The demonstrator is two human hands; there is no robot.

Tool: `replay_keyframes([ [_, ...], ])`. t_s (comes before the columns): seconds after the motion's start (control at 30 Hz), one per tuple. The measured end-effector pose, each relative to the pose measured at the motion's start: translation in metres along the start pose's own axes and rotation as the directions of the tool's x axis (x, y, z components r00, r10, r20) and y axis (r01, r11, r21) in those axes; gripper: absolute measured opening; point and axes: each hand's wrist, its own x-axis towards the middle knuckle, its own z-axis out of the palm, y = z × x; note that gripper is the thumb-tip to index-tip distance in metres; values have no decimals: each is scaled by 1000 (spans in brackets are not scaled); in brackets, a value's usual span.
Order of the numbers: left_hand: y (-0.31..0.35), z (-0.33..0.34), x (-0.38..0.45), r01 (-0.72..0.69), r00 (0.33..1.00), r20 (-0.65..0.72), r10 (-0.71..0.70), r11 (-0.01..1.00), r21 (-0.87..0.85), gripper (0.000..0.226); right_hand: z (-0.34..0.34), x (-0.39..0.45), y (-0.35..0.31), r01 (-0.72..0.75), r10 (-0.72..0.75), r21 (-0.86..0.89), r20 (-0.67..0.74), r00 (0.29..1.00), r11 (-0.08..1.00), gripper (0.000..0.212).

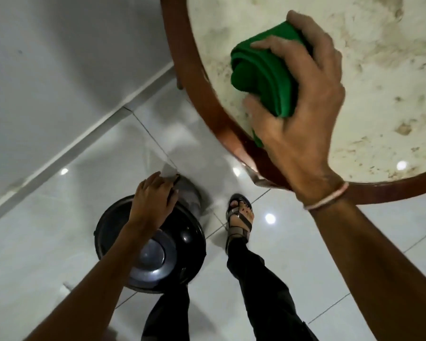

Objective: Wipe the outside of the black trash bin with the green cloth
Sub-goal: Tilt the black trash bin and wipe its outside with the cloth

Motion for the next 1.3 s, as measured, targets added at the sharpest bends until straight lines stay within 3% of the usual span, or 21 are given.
replay_keyframes([
  [0.07, -22, 5, -38, 12, 998, -62, -14, 1000, -28, 29, -2, -30, -16, 70, -61, 125, -74, 995, 990, 49],
  [0.13, -45, 12, -77, 15, 990, -138, -18, 1000, -26, 36, 11, -74, -30, 52, -41, 230, -52, 998, 972, 49],
  [0.23, -82, 27, -119, -10, 961, -274, 45, 992, 125, 50, 57, -153, -38, -192, 146, 353, 153, 977, 916, 49],
  [0.3, -106, 42, -133, -44, 927, -356, 114, 979, 198, 51, 104, -202, -38, -392, 259, 346, 372, 891, 852, 50],
  [0.37, -129, 55, -139, -93, 888, -429, 168, 977, 191, 53, 155, -244, -39, -509, 272, 293, 581, 767, 809, 53],
  [0.47, -159, 70, -138, -133, 833, -522, 186, 982, 136, 55, 219, -292, -53, -409, 157, 188, 721, 675, 893, 44],
  [0.57, -181, 79, -151, -221, 782, -582, 223, 972, 75, 55, 247, -317, -56, -240, 57, 146, 734, 677, 960, 48],
  [0.63, -198, 93, -167, -277, 783, -563, 263, 959, 63, 55, 270, -319, -38, -177, 57, 95, 716, 696, 980, 46],
  [0.77, -223, 105, -187, -278, 777, -584, 234, 960, 15, 54, 316, -296, -3, -284, 273, -79, 601, 751, 956, 38],
  [0.9, -226, 99, -177, -296, 764, -609, 213, 955, -38, 54, 327, -291, -15, -388, 389, -124, 550, 739, 913, 41],
  [1.07, -215, 101, -174, -306, 744, -633, 213, 951, -39, 53, 278, -344, -62, -191, 54, 142, 651, 757, 971, 51],
  [1.17, -205, 108, -175, -323, 714, -657, 242, 946, -2, 52, 274, -351, -33, -101, -29, 147, 690, 723, 984, 55],
  [1.23, -200, 110, -171, -336, 697, -669, 257, 942, 12, 52, 284, -336, -5, -227, 140, 56, 640, 756, 972, 53],
  [1.3, -194, 108, -168, -328, 698, -668, 258, 944, 22, 52, 298, -317, 18, -492, 419, -8, 535, 733, 871, 49],
])
